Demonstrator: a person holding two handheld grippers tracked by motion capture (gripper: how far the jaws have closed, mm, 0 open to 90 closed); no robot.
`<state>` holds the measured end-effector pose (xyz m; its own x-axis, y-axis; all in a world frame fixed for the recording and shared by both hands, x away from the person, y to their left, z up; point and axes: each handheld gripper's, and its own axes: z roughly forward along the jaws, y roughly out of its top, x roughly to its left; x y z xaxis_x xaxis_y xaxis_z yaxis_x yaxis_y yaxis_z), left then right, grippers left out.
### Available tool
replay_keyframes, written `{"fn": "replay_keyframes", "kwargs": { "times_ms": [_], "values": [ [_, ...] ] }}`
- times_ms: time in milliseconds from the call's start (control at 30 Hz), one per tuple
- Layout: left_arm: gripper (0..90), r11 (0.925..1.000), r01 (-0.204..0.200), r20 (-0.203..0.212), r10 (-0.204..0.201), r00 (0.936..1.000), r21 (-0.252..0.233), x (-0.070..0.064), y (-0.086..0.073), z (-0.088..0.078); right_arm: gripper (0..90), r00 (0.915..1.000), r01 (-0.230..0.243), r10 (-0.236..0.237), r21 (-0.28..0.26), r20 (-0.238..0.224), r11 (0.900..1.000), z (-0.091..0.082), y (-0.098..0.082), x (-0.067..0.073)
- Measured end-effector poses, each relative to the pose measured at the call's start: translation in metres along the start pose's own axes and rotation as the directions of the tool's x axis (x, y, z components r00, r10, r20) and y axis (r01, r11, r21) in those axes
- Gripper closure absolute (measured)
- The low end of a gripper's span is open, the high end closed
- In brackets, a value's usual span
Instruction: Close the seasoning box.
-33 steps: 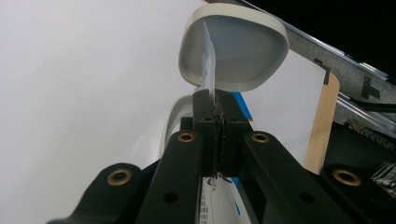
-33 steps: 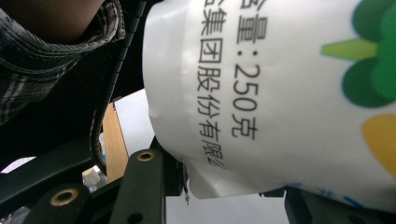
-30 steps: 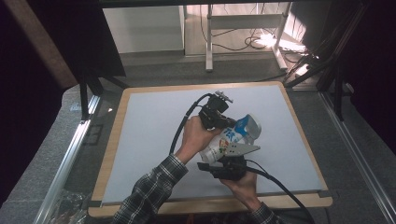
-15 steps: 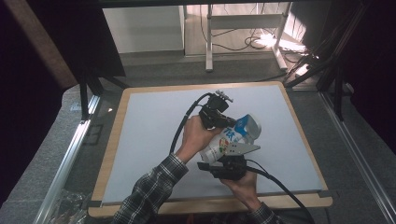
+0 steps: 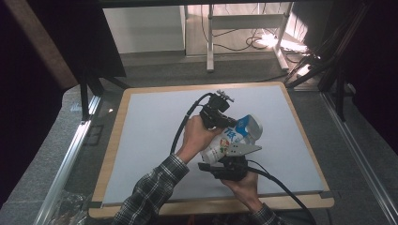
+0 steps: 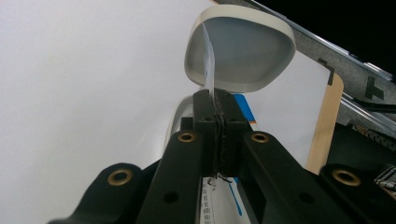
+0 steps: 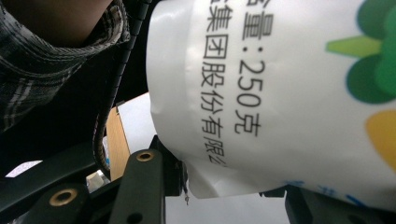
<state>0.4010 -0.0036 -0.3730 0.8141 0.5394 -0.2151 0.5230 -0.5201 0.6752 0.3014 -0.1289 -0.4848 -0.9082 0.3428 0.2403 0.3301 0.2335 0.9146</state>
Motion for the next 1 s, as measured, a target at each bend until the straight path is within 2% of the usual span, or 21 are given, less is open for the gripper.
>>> {"fn": "replay_keyframes", "kwargs": {
  "times_ms": [1000],
  "values": [
    [88.9, 0.9999, 0.011, 0.003, -0.012, 0.9999, 0.009, 0.0007, 0.0013, -0.0001, 60.2, 0.9999, 0.016, -0.016, 0.002, 0.004, 1.0, 0.0009, 0.0017, 0.0029]
  ]
}}
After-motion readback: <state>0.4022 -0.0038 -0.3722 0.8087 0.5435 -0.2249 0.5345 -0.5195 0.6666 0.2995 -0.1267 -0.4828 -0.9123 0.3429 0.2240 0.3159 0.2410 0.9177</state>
